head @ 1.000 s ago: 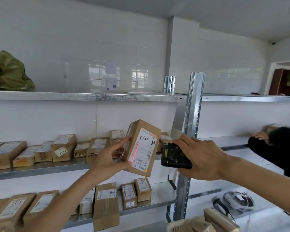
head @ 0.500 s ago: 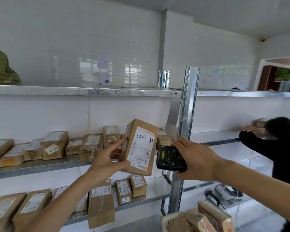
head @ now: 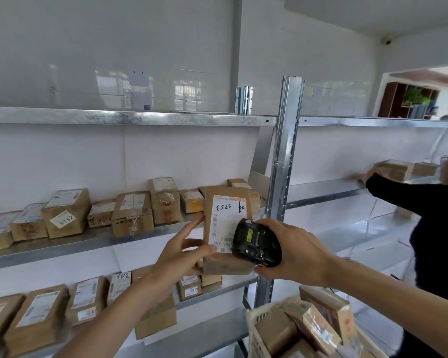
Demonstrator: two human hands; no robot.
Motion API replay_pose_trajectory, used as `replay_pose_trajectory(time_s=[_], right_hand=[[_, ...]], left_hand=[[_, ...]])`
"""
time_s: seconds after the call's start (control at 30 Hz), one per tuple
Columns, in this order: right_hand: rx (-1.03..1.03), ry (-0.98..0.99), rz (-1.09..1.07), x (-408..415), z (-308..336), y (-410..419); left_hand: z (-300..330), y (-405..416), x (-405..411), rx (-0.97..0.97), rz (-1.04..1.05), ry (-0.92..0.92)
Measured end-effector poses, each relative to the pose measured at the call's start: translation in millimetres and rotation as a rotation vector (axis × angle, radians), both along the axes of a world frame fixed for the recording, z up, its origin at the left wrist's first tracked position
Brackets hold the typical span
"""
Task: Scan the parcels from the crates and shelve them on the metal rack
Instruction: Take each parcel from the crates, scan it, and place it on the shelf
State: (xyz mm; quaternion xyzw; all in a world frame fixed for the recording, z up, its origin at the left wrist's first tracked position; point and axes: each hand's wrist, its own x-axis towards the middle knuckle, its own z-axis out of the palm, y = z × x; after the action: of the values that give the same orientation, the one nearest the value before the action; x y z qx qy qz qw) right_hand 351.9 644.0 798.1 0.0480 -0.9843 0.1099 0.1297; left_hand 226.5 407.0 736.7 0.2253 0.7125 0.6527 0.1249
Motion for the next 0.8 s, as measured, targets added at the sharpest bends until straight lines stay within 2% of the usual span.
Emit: replay_pose_trajectory(time_s=[0.27, 0.37, 0.6, 0.8], right_hand=[[-0.055, 0.008, -0.096, -7.7, -55.2, 14.4], [-0.103, -0.02, -0.118, -25.9, -74.9, 31.8], [-0.179, -0.166, -0.102, -88.0, -133.2, 84.8], [-0.201, -0.277, -0.103, -161.8, -197.7, 133.6]], left_hand=[[-54.2, 23.9, -10.7, -0.037, -0.128, -0.085], [-77.0, 34.3, -28.1, -0.103, -0.177, -0.039], [-134.7, 81.1, -74.6, -0.228, -0.129, 0.038], [-198.9, 131.3, -126.8, -0.235, -0.042, 0.014]])
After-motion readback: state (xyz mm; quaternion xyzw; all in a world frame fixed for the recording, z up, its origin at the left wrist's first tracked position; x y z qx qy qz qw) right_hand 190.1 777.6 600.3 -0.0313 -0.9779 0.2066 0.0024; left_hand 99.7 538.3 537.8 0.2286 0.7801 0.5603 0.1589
